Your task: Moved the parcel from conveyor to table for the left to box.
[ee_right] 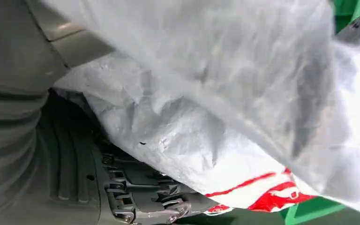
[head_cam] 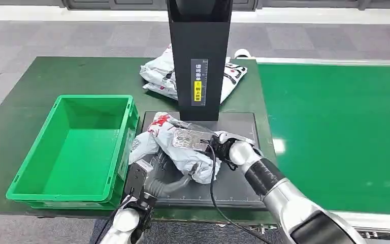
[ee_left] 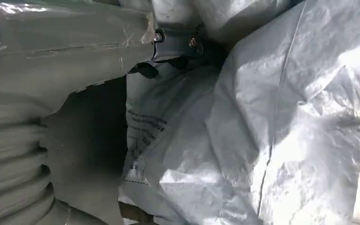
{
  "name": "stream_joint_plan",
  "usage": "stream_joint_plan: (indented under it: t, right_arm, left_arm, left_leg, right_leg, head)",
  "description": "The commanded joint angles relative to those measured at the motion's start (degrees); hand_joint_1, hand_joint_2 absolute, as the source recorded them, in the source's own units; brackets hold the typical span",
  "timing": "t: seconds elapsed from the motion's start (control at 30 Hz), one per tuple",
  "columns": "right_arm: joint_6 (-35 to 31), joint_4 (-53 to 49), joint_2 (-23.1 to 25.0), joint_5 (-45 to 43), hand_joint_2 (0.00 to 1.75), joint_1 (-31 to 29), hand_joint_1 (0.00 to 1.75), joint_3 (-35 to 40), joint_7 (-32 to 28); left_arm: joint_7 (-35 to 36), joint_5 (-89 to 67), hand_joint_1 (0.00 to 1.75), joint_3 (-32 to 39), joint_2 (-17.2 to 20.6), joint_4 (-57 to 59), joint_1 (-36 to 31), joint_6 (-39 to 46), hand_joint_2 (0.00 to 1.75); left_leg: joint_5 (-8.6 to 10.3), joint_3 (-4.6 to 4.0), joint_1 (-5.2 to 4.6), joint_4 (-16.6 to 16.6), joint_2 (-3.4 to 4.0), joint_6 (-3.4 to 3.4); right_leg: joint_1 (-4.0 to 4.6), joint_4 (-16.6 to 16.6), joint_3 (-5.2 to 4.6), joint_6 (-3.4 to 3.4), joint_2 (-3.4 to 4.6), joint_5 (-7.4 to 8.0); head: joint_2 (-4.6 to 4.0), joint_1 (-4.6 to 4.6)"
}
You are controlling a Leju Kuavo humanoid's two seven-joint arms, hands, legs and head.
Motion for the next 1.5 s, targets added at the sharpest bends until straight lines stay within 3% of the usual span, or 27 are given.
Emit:
stream_joint_plan:
  t: [0.03,0.17,0.3,0.4,0.5,0.63,0.77,0.8,0.83,0.87,1.17,1.5]
  right_arm:
    - [0.5,-4.1,-3.8,-0.2,1.75,0.2,0.00,3.6,0.3]
    - [-3.1,-8.5,-4.2,-2.3,1.75,2.4,0.00,0.9,-1.9]
    - [-10.1,-35.5,-7.5,-10.2,1.75,14.3,0.00,-8.9,0.4]
    - [-16.0,-51.4,-8.0,-9.8,1.75,24.3,0.00,-14.2,0.3]
    - [-20.3,-60.7,-7.8,-7.1,1.75,33.3,0.00,-17.9,-0.9]
    - [-24.4,-65.1,-5.6,-3.6,1.75,41.0,0.00,-22.7,-1.0]
    - [-25.4,-65.9,-4.3,-1.5,1.75,43.5,0.00,-26.0,0.2]
    - [-25.4,-65.8,-4.4,-1.0,1.75,43.8,0.00,-26.4,0.5]
    - [-26.0,-65.5,-4.6,0.6,1.75,44.2,0.00,-26.7,1.0]
    - [-26.4,-65.5,-4.6,2.0,1.75,44.5,0.00,-26.7,1.3]
    - [-25.2,-67.9,-2.5,6.9,1.75,43.7,0.00,-27.5,3.5]
    - [-24.5,-65.7,-3.3,8.2,1.75,44.3,0.00,-27.6,2.0]
  left_arm:
    - [0.2,0.0,0.00,-1.4,1.4,2.7,-1.4,0.5,1.75]
    - [0.0,0.0,0.00,-0.4,1.3,1.4,-0.2,1.1,1.75]
    - [0.5,-0.9,0.00,3.1,1.1,-5.3,5.3,3.0,1.75]
    - [0.5,-2.3,0.00,5.2,0.1,-7.6,7.3,3.7,1.75]
    - [0.6,-3.7,0.00,6.4,-1.0,-7.4,6.8,3.2,1.75]
    - [1.4,-5.6,0.00,6.7,-2.0,-6.5,5.5,2.3,1.75]
    - [1.6,-6.4,0.02,6.4,-2.0,-5.8,5.0,1.7,1.75]
    - [1.6,-6.4,0.19,6.4,-2.1,-5.8,5.0,1.6,1.75]
    - [1.6,-6.4,1.61,6.4,-2.0,-5.8,5.1,1.6,1.75]
    - [1.6,-6.5,1.75,6.3,-2.0,-5.9,5.3,1.5,1.75]
    - [1.8,-6.6,1.75,5.5,-2.3,-3.8,3.5,0.9,1.75]
    - [0.6,-7.5,1.75,5.5,-2.5,-4.6,2.3,3.7,1.75]
  left_leg:
    - [0.01,0.12,0.07,-0.1,0.04,-0.05]
    - [0.01,0.13,0.05,-0.1,0.05,-0.05]
    - [-0.01,0.08,0.05,-0.1,-0.04,-0.03]
    - [-0.10,0.13,0.15,-0.1,-0.20,-0.05]
    - [-0.14,0.13,0.14,0.0,-0.28,-0.03]
    - [-0.21,0.07,0.08,-0.1,-0.52,-0.01]
    - [-0.31,0.11,0.07,0.0,-0.27,0.00]
    - [-0.31,0.05,0.04,0.0,-0.23,-0.01]
    - [-0.34,0.13,0.08,0.0,-0.20,-0.02]
    - [-0.33,0.10,0.05,0.0,-0.12,-0.02]
    - [-0.31,0.12,0.06,0.0,0.03,-0.03]
    - [-0.29,0.18,0.04,-0.1,0.02,-0.03]
  right_leg:
    - [0.09,-0.1,0.16,-0.08,-0.08,0.02]
    - [0.07,-0.1,0.15,-0.07,-0.06,0.01]
    - [0.07,-0.1,0.13,-0.04,-0.12,-0.03]
    - [0.17,-0.2,0.29,-0.07,-0.32,-0.14]
    - [0.16,-0.2,0.27,-0.10,-0.39,-0.21]
    - [0.09,-0.1,0.28,-0.05,-0.62,-0.38]
    - [0.09,-0.2,0.28,-0.01,-0.42,-0.37]
    - [0.05,-0.1,0.17,0.00,-0.35,-0.35]
    - [0.10,-0.1,0.28,-0.02,-0.36,-0.36]
    - [0.06,-0.1,0.20,0.00,-0.27,-0.34]
    - [0.07,-0.1,0.17,-0.03,-0.18,-0.30]
    - [0.06,-0.1,0.21,-0.03,-0.14,-0.30]
  head:
    - [-0.02,0.00]
    - [0.00,0.00]
    - [-0.02,-0.02]
    - [0.00,0.00]
    - [0.00,-0.02]
    - [0.00,-0.02]
    - [-0.02,-0.02]
    - [0.00,0.00]
    - [0.00,-0.02]
    - [-0.02,-0.02]
    - [0.00,-0.02]
    - [0.00,-0.02]
